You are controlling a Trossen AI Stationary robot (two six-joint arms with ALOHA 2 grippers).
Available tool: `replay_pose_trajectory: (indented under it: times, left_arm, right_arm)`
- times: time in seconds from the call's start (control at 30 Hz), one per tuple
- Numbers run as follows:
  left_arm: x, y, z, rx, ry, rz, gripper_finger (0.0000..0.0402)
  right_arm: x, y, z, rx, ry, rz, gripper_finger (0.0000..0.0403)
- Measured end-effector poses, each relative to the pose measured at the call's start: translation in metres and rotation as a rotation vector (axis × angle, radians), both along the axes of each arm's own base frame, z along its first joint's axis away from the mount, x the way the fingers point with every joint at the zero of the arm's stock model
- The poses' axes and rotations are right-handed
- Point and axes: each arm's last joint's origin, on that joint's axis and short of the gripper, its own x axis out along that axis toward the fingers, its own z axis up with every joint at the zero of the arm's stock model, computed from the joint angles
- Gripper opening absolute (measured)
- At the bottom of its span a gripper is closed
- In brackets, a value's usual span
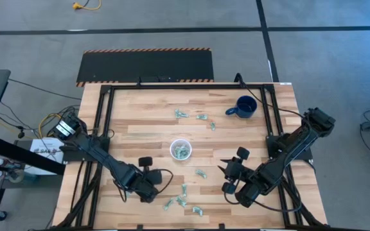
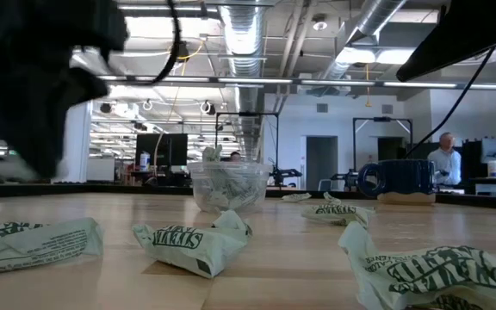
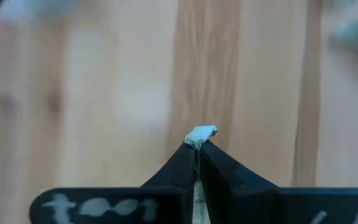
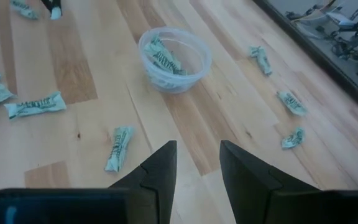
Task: Pick and place items into bin
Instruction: Put the stevia packet into the transparent bin
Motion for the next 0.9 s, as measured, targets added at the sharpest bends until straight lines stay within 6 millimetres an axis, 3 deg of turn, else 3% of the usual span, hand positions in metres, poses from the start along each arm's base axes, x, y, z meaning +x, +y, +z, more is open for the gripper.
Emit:
replay_pose_trajectory:
  times: [0.23, 0.37, 0.67, 0.9]
  left_arm:
    - [0.035, 0.008, 0.062, 0.348, -0.244, -0.022, 0.0006]
    - [0.058, 0.029, 0.084, 0.391, -0.286, -0.031, 0.0002]
    - [0.093, 0.099, 0.075, 0.162, -0.261, -0.126, 0.0001]
    - [0.099, 0.139, 0.054, 0.008, -0.241, -0.115, 0.0001]
  right_arm:
    - [0.000, 0.000, 0.001, -0.022, -0.023, -0.009, 0.0118]
    - [0.001, 0.000, 0.001, -0.024, -0.032, -0.012, 0.0118]
    - [0.001, 0.000, 0.001, -0.024, -0.041, -0.014, 0.0118]
    - [0.002, 0.001, 0.002, -0.015, -0.050, -0.015, 0.0118]
